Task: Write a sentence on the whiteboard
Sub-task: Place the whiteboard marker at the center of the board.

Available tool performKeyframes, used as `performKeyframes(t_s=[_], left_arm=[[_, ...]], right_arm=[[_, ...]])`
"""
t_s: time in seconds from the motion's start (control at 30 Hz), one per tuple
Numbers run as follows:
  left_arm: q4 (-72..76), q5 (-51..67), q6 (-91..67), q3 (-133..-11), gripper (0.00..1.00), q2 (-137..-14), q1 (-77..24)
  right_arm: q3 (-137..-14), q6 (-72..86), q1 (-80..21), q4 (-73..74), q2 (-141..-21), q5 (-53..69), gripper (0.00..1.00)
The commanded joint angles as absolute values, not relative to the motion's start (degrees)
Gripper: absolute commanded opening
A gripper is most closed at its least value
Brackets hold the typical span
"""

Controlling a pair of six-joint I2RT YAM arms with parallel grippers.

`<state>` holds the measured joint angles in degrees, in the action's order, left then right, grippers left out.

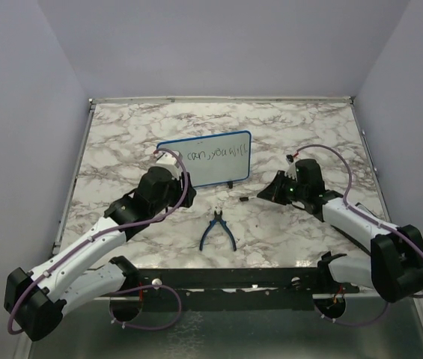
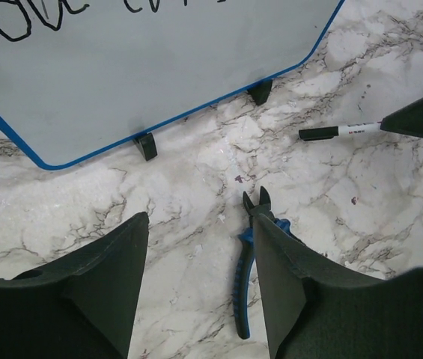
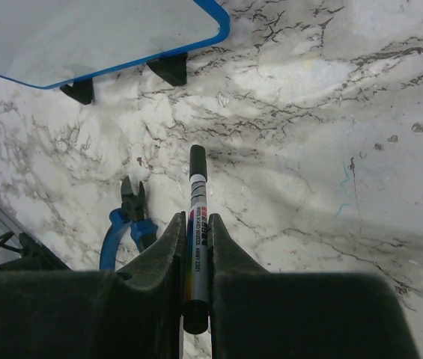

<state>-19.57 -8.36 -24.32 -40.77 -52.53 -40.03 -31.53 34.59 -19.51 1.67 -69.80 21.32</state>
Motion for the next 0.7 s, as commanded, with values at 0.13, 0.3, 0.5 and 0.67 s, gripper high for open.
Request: performKeyframes(t_s=[0.13, 0.3, 0.5, 0.67], left_arm=[[-20.74, -9.40, -25.14, -40.94, 0.69, -49.60, -37.74], [-20.93, -9.95, -25.05, -41.37, 0.74, -49.59, -36.58], [-21.09, -10.47, -24.83, -42.63, 0.78, -49.86, -34.83], [-22.21, -10.87, -23.67, -44.14, 0.85, -49.73, -32.15]], right_arm=[[-30.24, 35.92, -18.10, -0.78, -73.96, 19.85, 0.23], [-30.84, 35.52, -18.10, 4.16, -71.17, 13.50, 0.44], [-32.90, 34.59, -18.10, 9.99, -67.95, 5.87, 0.62], [-36.06, 33.23, -18.09, 14.76, -65.27, -1.21, 0.71]])
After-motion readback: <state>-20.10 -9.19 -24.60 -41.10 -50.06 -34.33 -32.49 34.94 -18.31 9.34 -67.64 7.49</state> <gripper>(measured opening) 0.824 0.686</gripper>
